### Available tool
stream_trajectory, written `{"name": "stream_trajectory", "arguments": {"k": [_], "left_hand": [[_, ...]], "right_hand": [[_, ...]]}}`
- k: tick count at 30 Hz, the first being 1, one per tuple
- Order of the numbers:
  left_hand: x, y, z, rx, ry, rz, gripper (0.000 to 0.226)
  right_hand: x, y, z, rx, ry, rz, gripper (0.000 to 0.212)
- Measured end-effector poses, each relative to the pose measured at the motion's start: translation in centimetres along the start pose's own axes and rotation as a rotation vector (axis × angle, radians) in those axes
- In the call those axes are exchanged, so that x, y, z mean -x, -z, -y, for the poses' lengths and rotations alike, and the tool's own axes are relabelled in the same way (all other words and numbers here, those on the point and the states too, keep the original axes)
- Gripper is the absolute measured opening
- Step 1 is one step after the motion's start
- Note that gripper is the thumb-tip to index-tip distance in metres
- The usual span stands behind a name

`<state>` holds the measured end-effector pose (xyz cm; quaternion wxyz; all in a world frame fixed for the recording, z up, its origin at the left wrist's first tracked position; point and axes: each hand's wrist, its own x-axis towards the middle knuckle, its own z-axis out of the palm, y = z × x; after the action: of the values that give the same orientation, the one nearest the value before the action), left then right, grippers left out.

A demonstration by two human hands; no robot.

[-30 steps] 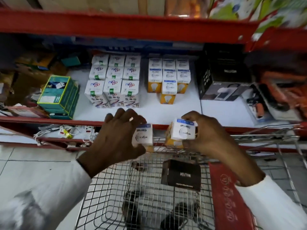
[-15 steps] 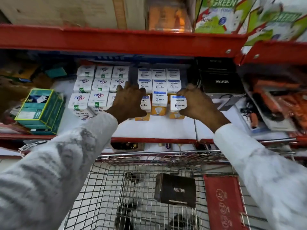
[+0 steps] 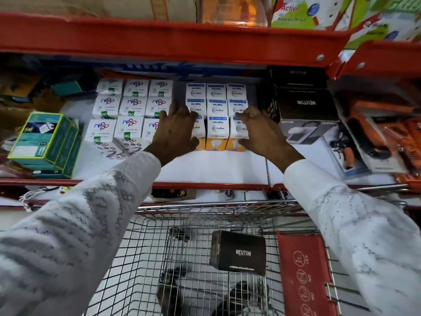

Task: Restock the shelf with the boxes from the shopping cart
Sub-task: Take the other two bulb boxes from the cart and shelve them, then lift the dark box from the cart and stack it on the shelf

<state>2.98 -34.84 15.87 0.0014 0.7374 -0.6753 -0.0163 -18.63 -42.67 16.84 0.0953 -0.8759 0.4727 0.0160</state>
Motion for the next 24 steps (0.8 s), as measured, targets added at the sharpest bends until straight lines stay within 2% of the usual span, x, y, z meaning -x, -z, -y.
{"name": "stream_trajectory", "arguments": {"k": [3,8,12,14,17,21,24], "left_hand": [[1.5,0.3,-0.3,0.035,-0.017,-0.020,0.066],[7.4,0.2,-2.5,0.099,-0.102,-0.135,0.062],[14.2,-2.8,-5.8,0.245,-0.177,-0.169,0.046],[17.6,-5.5,-7.4,0.347,-0.139,-0.076,0.037],[21.0,-10.0,-9.2,0.497,0.004,0.175,0.034],[22.4,-15.2,-11.4,0.762,0.310,0.482,0.037],[22.7,-17.8,-13.2,1.039,0.602,0.697,0.030]], "right_hand": [[2.1,-0.3,0.4,-0.007,0.014,-0.068,0.075],[9.4,-1.8,1.5,-0.056,0.041,-0.242,0.062],[16.4,-5.6,1.7,-0.200,-0.036,-0.298,0.046],[19.8,-8.2,1.3,-0.283,-0.166,-0.247,0.038],[23.6,-12.9,0.1,-0.403,-0.411,-0.093,0.037],[26.4,-18.7,-1.7,-0.424,-0.638,0.176,0.032],[27.1,-21.9,-2.5,-0.472,-0.752,0.295,0.041]]}}
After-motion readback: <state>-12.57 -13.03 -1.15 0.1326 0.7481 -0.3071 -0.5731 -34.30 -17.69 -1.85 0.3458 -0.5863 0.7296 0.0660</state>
